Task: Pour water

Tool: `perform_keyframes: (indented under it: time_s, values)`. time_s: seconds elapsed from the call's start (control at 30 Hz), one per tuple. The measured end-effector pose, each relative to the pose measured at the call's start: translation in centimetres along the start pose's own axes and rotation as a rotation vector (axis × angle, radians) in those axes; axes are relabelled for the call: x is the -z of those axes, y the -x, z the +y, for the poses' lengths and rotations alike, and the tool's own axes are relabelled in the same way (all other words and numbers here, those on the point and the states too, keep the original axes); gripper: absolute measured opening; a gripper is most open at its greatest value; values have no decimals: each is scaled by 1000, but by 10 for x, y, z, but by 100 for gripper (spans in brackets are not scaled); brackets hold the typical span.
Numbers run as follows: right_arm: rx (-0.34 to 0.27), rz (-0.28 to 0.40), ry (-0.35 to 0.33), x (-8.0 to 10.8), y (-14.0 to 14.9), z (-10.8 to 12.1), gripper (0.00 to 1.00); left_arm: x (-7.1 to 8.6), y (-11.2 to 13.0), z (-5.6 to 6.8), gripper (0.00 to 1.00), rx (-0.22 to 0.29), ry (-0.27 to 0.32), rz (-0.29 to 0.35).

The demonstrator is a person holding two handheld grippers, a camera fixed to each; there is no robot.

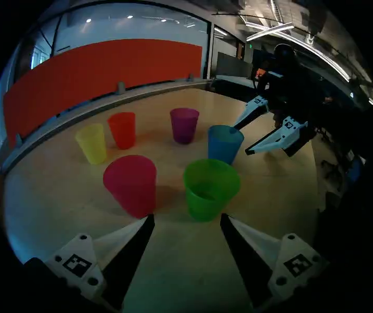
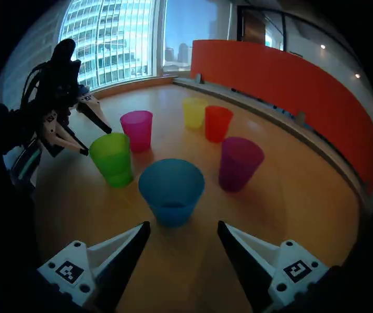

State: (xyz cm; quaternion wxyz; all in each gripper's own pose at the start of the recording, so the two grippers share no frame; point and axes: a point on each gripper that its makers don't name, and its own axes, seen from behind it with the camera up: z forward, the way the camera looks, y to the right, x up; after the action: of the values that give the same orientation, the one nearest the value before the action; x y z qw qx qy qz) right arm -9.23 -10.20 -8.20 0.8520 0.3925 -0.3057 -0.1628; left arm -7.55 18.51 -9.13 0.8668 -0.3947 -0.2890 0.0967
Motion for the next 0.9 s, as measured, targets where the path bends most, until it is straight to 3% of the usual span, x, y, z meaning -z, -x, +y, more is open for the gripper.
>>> perform_keyframes:
  time_s: [0.4, 0.9]
  values:
    - [-70, 41, 73, 15, 3, 12, 100, 18, -1, -26, 94, 80, -108, 76]
    - [-167, 161, 245, 42, -19, 54, 100, 49, -18, -73, 94, 132, -293, 194]
